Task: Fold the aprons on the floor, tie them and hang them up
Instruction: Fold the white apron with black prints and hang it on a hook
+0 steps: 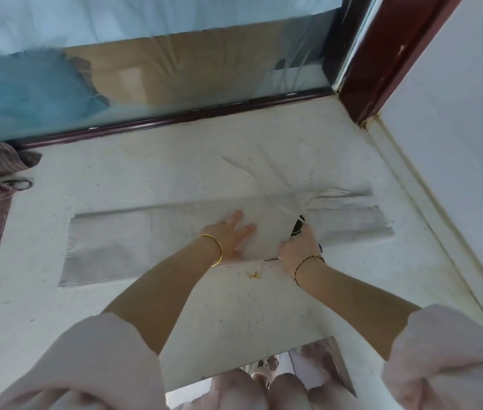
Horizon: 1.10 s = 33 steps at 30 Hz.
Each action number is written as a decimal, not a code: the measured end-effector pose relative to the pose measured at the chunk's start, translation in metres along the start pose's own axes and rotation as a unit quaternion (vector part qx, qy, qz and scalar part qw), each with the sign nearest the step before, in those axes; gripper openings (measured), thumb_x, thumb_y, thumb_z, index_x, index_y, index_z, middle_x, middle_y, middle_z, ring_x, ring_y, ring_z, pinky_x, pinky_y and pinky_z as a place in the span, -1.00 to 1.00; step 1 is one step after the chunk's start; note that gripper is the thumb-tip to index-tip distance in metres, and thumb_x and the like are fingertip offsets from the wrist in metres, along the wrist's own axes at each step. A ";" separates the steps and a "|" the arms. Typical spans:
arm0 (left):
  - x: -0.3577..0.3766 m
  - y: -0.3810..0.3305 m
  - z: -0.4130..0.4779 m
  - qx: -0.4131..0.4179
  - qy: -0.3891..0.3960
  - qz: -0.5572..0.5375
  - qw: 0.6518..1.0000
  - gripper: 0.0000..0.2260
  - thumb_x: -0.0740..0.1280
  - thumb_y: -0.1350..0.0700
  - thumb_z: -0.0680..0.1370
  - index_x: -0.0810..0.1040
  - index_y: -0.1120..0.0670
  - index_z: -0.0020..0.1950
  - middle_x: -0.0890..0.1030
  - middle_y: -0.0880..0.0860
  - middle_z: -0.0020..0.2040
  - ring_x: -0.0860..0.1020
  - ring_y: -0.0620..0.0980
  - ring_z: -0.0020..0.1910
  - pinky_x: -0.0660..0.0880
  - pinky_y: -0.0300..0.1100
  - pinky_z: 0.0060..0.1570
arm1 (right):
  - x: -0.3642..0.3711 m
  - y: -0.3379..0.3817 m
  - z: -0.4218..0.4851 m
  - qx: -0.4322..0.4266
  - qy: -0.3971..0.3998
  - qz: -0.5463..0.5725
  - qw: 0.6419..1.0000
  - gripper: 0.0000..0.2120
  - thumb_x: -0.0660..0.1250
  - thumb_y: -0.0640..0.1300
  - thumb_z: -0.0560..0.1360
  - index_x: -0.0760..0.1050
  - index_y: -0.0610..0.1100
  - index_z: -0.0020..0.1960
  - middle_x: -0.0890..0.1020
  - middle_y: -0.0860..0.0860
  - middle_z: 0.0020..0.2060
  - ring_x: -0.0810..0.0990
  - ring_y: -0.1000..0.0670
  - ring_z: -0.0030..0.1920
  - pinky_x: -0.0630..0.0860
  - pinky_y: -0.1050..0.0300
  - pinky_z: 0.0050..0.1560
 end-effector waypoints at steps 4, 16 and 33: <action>-0.005 -0.007 0.010 -0.030 0.018 -0.011 0.999 -0.37 0.19 -0.04 0.58 -0.13 -0.21 0.52 -0.28 -0.01 0.54 0.11 0.14 0.49 0.27 0.06 0.33 | 0.021 -0.033 -0.024 0.031 0.073 0.213 0.974 -0.76 0.17 -0.27 0.48 0.51 -0.09 0.08 0.64 0.00 -0.02 0.61 -0.05 -0.07 0.52 0.12 -0.03; -0.043 0.002 0.043 -0.106 -0.144 0.045 0.983 -0.67 0.13 0.24 0.57 0.27 0.14 0.33 0.30 0.15 0.29 0.33 0.13 0.24 0.43 -0.06 0.09 | 0.034 -0.052 -0.034 0.024 0.046 0.311 0.949 -0.74 0.17 -0.27 0.53 0.50 -0.16 0.17 0.56 0.00 -0.08 0.60 -0.05 -0.01 0.48 0.18 -0.11; -0.048 0.092 0.075 -0.170 -0.052 -0.170 0.969 -0.81 0.29 0.05 0.54 0.47 0.18 -0.09 0.54 0.19 0.00 0.51 0.20 -0.04 0.42 -0.07 -0.07 | -0.048 -0.027 0.026 0.178 -0.047 0.760 0.624 -0.59 0.21 -0.18 0.51 0.26 -0.19 0.34 0.33 -0.22 0.29 0.27 -0.23 0.29 0.30 0.00 0.23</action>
Point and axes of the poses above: each hand's wrist, its own z-axis towards the middle knuckle, its own x-axis out of the palm, y = z × x, the point moved 3 cm from there along z, towards the middle knuckle
